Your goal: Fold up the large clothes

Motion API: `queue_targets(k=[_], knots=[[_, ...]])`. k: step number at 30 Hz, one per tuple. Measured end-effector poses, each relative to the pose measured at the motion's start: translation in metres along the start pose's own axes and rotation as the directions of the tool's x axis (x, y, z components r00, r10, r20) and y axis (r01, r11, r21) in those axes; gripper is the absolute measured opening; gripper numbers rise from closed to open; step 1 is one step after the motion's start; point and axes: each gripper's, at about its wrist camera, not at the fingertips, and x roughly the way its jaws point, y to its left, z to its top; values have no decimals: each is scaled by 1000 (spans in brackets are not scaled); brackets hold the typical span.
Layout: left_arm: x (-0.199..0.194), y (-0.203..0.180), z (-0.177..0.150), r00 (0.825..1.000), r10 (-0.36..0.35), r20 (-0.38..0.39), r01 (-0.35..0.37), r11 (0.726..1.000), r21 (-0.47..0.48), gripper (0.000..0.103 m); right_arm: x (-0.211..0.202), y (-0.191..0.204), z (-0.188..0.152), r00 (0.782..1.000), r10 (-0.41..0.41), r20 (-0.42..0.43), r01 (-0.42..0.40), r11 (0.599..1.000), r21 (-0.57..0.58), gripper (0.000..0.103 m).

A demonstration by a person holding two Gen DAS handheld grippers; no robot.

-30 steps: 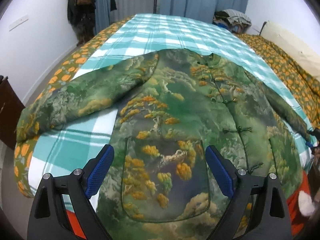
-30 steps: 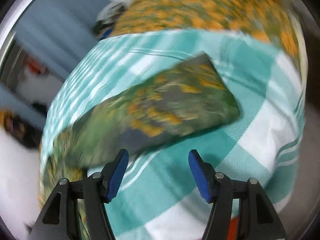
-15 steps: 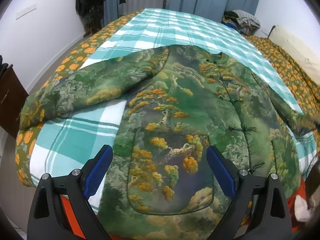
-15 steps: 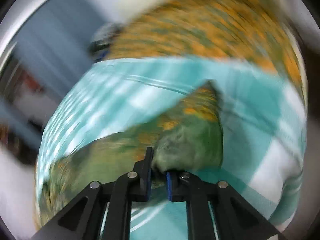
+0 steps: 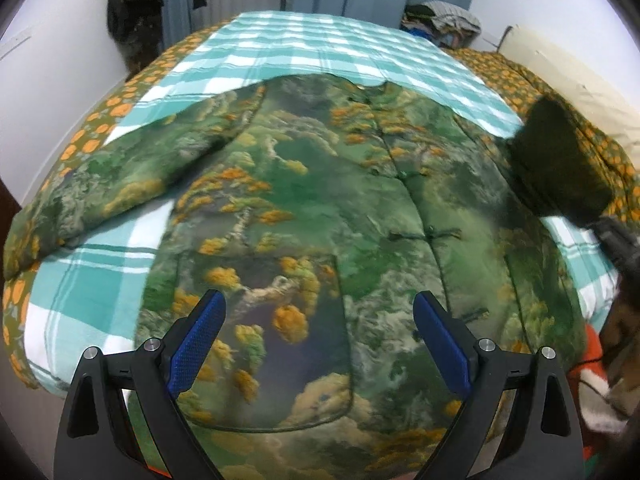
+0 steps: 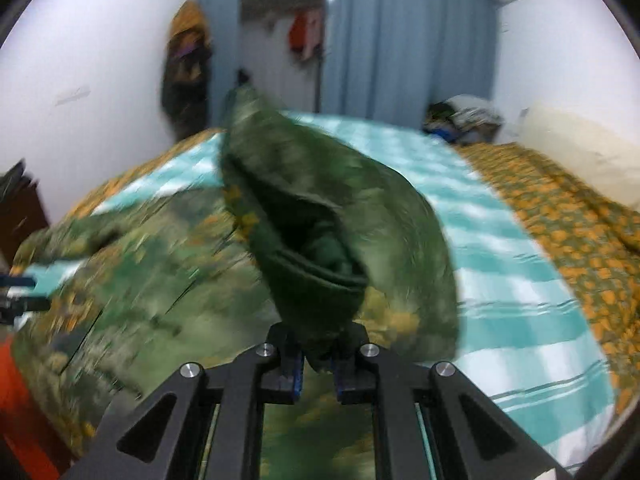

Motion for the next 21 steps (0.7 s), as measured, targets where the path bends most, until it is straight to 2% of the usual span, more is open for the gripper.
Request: queue_targets(k=[4, 6, 8, 9, 10, 11, 14, 17, 18, 20, 21], knots=[[5, -13, -4, 999, -22, -23, 23, 999, 34, 95, 31, 31, -22, 997, 13, -81, -18, 997, -70, 11], [8, -23, -3, 998, -50, -36, 52, 997, 58, 95, 43, 40, -33, 990, 22, -137, -33, 996, -77, 16], [11, -31, 0, 995, -92, -51, 95, 993, 64, 95, 50, 45, -40, 980, 48, -191, -66, 994, -87, 33], [13, -34, 2, 992, -112, -58, 115, 991, 63, 95, 52, 49, -44, 973, 77, -215, -98, 991, -89, 57], [14, -39, 5, 987, -145, -66, 149, 987, 59, 95, 50, 54, -47, 970, 95, -224, -118, 989, -93, 70], [14, -43, 7, 983, -168, -69, 172, 983, 56, 95, 45, 57, -49, 968, 106, -227, -132, 986, -103, 71], [16, -58, 18, 958, -270, -92, 274, 961, 32, 95, 23, 54, -58, 961, 136, -242, -168, 979, -115, 71], [28, -82, 28, 913, -382, -142, 387, 922, 8, 96, 3, 34, -66, 967, 124, -220, -140, 989, -57, 71], [40, -94, 31, 892, -418, -172, 423, 906, -3, 95, -2, 28, -65, 970, 118, -215, -129, 991, -37, 71], [61, -110, 33, 872, -436, -223, 444, 896, -13, 93, -13, 14, -70, 976, 94, -196, -93, 996, 18, 71], [79, -121, 34, 863, -430, -266, 440, 898, -23, 85, -17, 7, -71, 979, 85, -184, -78, 996, 46, 71]])
